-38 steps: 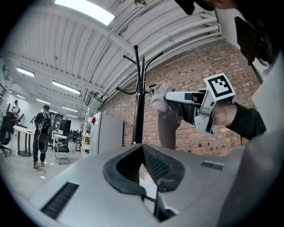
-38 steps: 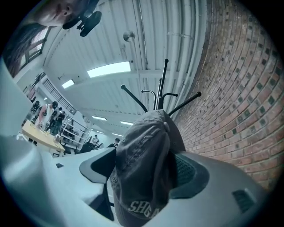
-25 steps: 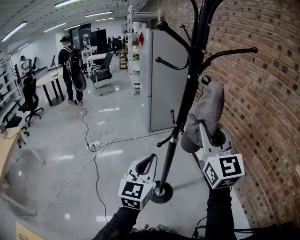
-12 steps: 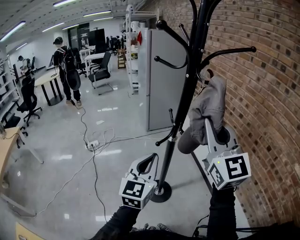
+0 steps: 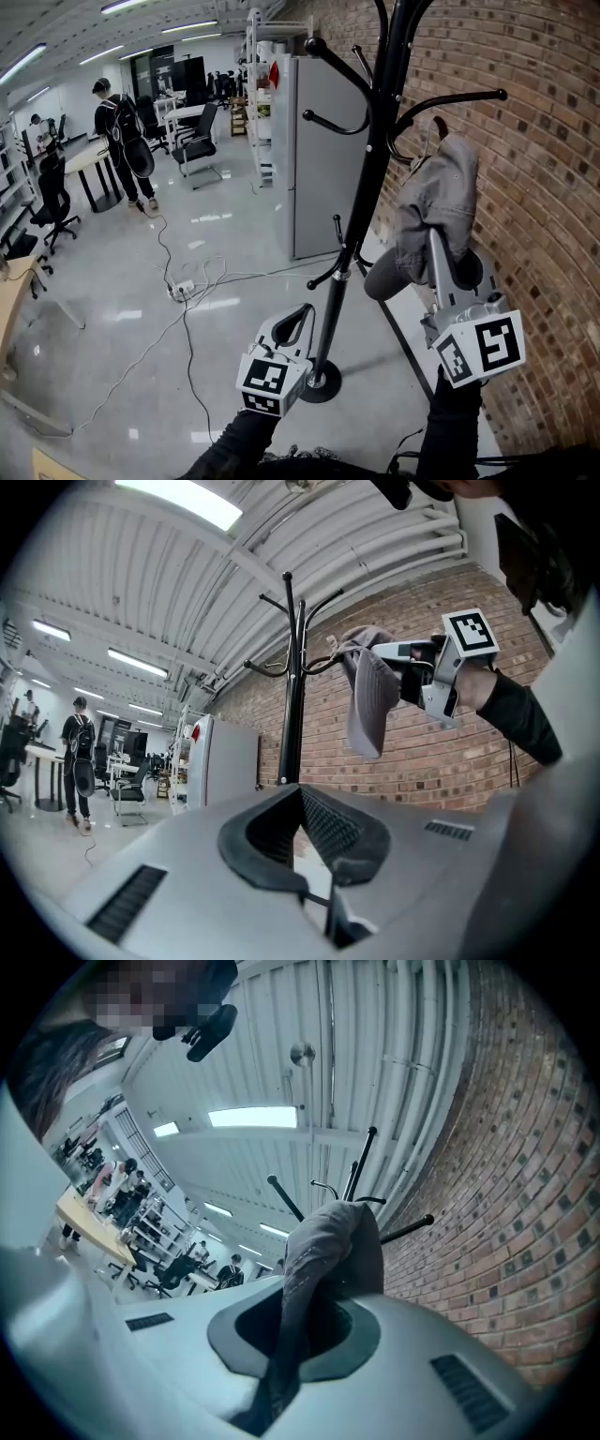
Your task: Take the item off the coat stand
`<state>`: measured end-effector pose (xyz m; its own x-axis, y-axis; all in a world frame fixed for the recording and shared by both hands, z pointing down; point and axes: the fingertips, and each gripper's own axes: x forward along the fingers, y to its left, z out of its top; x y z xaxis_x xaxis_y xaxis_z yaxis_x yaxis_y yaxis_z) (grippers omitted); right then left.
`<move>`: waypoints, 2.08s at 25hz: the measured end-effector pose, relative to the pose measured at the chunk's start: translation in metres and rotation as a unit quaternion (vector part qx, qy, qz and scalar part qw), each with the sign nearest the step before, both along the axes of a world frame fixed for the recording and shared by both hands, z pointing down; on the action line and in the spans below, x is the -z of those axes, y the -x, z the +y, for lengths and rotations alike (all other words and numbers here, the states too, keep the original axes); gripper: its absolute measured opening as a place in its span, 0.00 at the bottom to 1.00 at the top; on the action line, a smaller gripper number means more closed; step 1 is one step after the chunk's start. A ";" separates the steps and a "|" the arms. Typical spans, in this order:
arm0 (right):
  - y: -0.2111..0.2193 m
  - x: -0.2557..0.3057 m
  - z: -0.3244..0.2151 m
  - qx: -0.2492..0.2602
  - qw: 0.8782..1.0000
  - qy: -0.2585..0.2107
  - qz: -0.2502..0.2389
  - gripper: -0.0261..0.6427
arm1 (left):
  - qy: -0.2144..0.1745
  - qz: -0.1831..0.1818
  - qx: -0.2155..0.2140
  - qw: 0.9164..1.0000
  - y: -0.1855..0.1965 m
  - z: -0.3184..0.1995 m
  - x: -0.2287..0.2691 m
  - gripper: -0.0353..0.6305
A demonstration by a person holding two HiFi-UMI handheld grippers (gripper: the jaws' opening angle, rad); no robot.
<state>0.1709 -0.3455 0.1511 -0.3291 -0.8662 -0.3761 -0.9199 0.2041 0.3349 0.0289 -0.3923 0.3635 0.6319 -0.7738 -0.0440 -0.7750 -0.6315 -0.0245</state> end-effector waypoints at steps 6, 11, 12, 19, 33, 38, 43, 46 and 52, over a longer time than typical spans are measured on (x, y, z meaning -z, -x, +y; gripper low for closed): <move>-0.018 -0.003 0.021 -0.018 1.000 -0.008 0.001 0.06 | 0.010 0.009 -0.023 1.000 -0.016 0.004 -0.006 0.06; -0.045 -0.012 0.038 -0.046 0.999 -0.001 -0.011 0.06 | 0.011 0.007 -0.046 0.999 -0.035 0.008 -0.009 0.06; -0.051 -0.014 0.042 -0.054 0.998 0.002 -0.013 0.06 | 0.011 0.006 -0.051 0.999 -0.039 0.009 -0.009 0.06; -0.086 -0.050 0.057 -0.114 0.993 0.028 -0.012 0.06 | 0.016 0.008 -0.077 0.997 -0.058 0.015 -0.010 0.06; -0.132 -0.141 0.067 -0.160 0.979 0.108 -0.059 0.06 | 0.017 0.002 -0.102 0.995 -0.085 0.022 -0.015 0.06; -0.134 -0.167 0.074 -0.162 0.976 0.131 -0.064 0.06 | 0.021 0.002 -0.105 0.994 -0.088 0.022 -0.019 0.06; -0.140 -0.196 0.083 -0.167 0.970 0.159 -0.071 0.06 | 0.023 0.000 -0.116 0.993 -0.098 0.029 -0.021 0.06; -0.144 -0.210 0.089 -0.173 0.967 0.174 -0.073 0.06 | 0.023 -0.002 -0.121 0.992 -0.104 0.033 -0.021 0.06; -0.144 -0.232 0.100 -0.173 0.963 0.191 -0.077 0.06 | 0.022 -0.005 -0.121 0.992 -0.105 0.038 -0.023 0.06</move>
<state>0.3150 -0.2455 0.3831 0.0385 -0.9988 -0.0297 -0.9877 -0.0425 0.1505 0.1343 -0.3547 0.3870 0.7999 -0.6002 -0.0060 -0.6002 -0.7999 -0.0002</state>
